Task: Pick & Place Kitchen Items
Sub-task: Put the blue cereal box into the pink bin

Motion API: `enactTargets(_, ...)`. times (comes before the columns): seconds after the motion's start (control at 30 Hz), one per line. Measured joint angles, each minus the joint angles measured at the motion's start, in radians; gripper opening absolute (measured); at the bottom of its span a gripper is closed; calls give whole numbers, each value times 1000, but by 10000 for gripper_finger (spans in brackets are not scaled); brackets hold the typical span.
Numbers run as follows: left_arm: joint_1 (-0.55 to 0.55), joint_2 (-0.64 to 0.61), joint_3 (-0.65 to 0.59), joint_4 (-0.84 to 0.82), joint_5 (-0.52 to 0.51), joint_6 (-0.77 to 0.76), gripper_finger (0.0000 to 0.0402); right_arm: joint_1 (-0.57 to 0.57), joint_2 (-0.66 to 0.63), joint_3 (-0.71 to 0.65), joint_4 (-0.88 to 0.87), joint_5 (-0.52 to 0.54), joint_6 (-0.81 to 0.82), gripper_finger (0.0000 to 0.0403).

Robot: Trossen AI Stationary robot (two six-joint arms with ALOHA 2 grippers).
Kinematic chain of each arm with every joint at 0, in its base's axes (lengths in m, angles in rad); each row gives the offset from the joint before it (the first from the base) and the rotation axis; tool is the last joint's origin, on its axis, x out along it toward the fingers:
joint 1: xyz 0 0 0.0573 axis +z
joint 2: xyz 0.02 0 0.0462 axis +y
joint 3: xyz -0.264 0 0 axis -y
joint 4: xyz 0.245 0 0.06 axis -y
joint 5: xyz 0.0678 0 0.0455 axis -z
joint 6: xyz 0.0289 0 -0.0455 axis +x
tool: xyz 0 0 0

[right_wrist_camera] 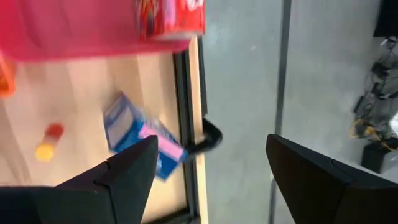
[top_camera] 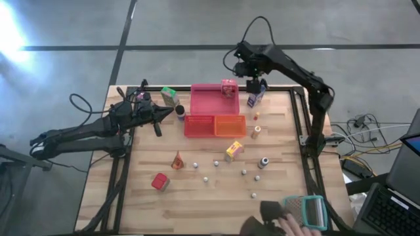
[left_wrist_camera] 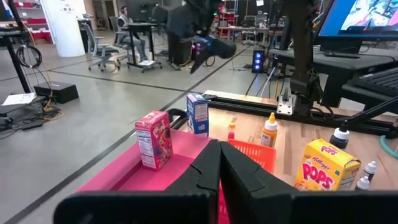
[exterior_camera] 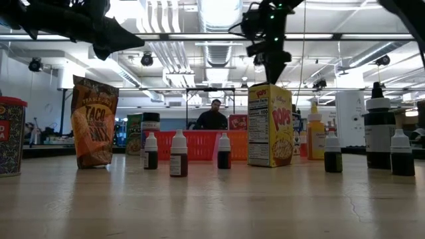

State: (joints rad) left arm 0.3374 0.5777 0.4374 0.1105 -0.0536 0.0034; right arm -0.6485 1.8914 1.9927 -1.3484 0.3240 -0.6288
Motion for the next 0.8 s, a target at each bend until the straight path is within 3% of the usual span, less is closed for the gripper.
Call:
enactTargets(0.17, 0, 0, 0, 1, 0, 1, 10, 1, -79, -127, 3, 49, -41, 269)
enactTargets(0.37, 0, 0, 0, 1, 0, -2, 10, 1, -125, -244, 3, 190, -82, 251)
enactTargets(0.63, 0, 0, 1, 1, 0, -12, 10, 1, -124, -298, 68, 324, -165, 228)
enactTargets(0.8, 0, 0, 1, 1, 0, -12, 10, 0, -124, -310, 168, 334, -190, 216)
